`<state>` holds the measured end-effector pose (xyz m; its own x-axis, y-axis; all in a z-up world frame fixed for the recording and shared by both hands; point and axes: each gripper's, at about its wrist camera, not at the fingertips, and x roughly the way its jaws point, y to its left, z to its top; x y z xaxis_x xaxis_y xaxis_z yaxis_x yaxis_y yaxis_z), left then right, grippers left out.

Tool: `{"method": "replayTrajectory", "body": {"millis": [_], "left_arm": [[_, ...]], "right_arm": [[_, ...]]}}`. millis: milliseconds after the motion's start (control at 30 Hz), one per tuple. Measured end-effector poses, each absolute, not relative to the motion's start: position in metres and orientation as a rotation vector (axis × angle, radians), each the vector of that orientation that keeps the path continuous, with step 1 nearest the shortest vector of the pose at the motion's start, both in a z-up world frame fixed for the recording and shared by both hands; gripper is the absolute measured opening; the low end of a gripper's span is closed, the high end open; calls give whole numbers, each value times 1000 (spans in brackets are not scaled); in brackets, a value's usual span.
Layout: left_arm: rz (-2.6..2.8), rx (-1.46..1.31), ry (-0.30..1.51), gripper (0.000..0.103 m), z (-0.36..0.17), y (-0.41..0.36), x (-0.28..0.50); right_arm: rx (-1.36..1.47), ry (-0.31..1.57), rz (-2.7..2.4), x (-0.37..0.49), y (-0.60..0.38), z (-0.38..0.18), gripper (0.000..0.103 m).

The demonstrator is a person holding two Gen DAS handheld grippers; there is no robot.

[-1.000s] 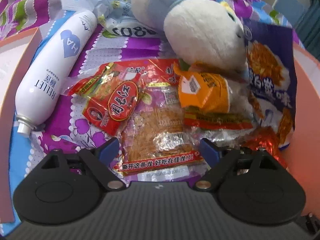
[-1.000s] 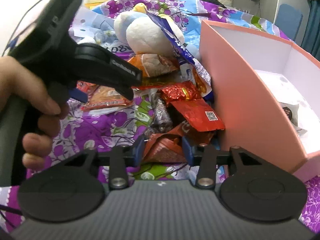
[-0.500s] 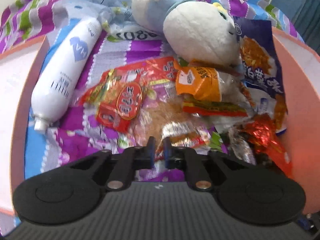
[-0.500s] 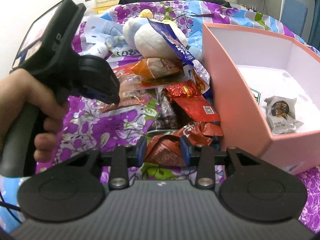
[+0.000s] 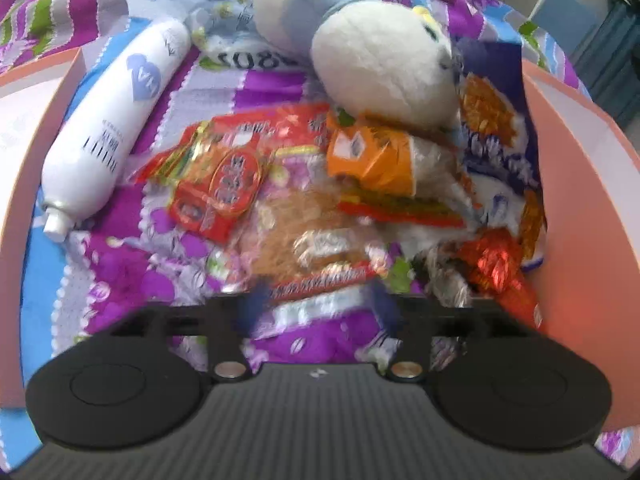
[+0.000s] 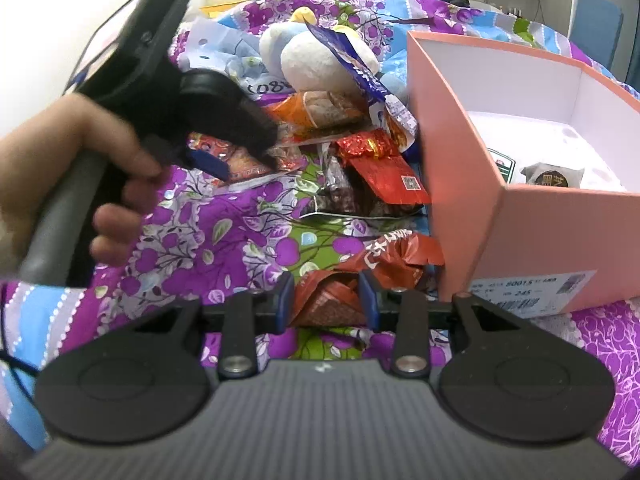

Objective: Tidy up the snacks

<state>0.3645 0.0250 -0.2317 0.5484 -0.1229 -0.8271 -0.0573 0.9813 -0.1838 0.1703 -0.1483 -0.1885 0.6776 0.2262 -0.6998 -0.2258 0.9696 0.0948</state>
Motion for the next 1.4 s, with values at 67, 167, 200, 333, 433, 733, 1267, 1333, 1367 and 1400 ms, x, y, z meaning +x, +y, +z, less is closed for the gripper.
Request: {"method": "replayTrajectory", "body": {"millis": [67,167,200,333,433,733,1267,1333,1367,1400], "left_arm": [[-3,-149,963,83,-229,17,371],[8,-111,1012,83,-237,8,385],[20,-77,1018,83,-239,5,389],[63,-33,1020,85,-247,2,398],[77,-59,1024,82,-250,5,401],[60,0,1011,55,-246,0,394],[-8,-62,1021,48,-210,13,296],[-16,-69,1013,48,-204,15,279],[-21,-72,1009,48,-201,16,269],[-30,-74,1008,48,-198,17,261]], "right_arm": [[4,785,258,170,-150,-188,38],[13,786,263,169,-152,-188,38],[16,786,265,169,-153,-187,38],[20,788,273,169,-155,-188,37],[18,788,280,169,-155,-188,37],[19,787,294,165,-159,-185,37],[11,773,331,137,-169,-178,37],[7,775,337,133,-169,-177,37],[3,776,340,131,-169,-177,37],[-1,778,343,130,-169,-177,37]]}}
